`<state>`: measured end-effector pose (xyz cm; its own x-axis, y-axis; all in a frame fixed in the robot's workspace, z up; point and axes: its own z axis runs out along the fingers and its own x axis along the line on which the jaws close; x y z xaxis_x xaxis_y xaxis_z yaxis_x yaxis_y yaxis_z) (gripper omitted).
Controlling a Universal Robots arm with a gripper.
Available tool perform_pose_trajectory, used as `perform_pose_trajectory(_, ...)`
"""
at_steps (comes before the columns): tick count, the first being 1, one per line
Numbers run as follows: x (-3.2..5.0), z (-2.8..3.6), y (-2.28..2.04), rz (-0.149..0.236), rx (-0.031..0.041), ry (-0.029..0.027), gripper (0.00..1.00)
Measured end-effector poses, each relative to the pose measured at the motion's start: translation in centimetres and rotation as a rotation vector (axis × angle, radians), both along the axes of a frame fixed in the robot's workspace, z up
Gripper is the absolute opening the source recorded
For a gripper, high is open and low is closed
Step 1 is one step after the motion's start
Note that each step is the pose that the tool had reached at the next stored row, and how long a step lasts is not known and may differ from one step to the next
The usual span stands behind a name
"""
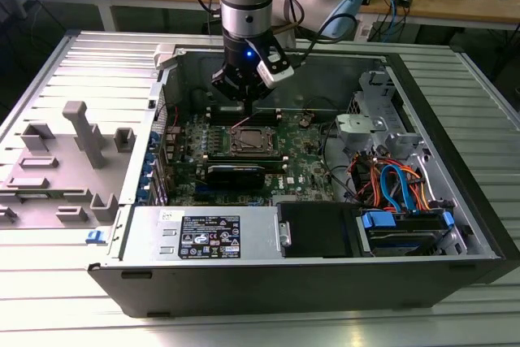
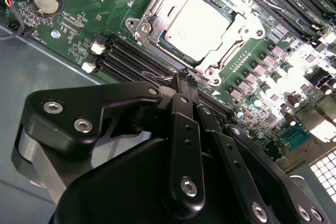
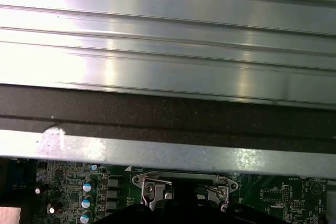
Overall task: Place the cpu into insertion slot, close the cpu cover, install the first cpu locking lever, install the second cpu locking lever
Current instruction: 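Install the first cpu locking lever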
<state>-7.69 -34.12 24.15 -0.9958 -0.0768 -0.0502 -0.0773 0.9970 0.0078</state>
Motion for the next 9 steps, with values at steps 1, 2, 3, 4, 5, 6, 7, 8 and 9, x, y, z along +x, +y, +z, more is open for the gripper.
perform_pose_trajectory(1,0.00,0.00,0.00,0.000,0.0000,0.0000,0.11)
perform_pose_trajectory(2,0.00,0.00,0.00,0.000,0.0000,0.0000,0.11)
perform_pose_trajectory(3,0.00,0.00,0.00,0.000,0.0000,0.0000,0.11)
perform_pose_trajectory(4,0.00,0.00,0.00,0.000,0.0000,0.0000,0.11)
perform_pose_trajectory(5,0.00,0.00,0.00,0.000,0.0000,0.0000,0.11)
perform_pose_trajectory(6,0.00,-0.01,0.00,0.000,0.0000,0.0000,0.11)
perform_pose_trajectory(7,0.00,0.00,0.00,0.000,0.0000,0.0001,0.11)
perform_pose_trajectory(8,0.00,-0.01,0.00,0.000,0.0000,0.0000,0.11)
perform_pose_trajectory(9,0.00,-0.01,0.00,0.000,0.0000,0.0000,0.11)
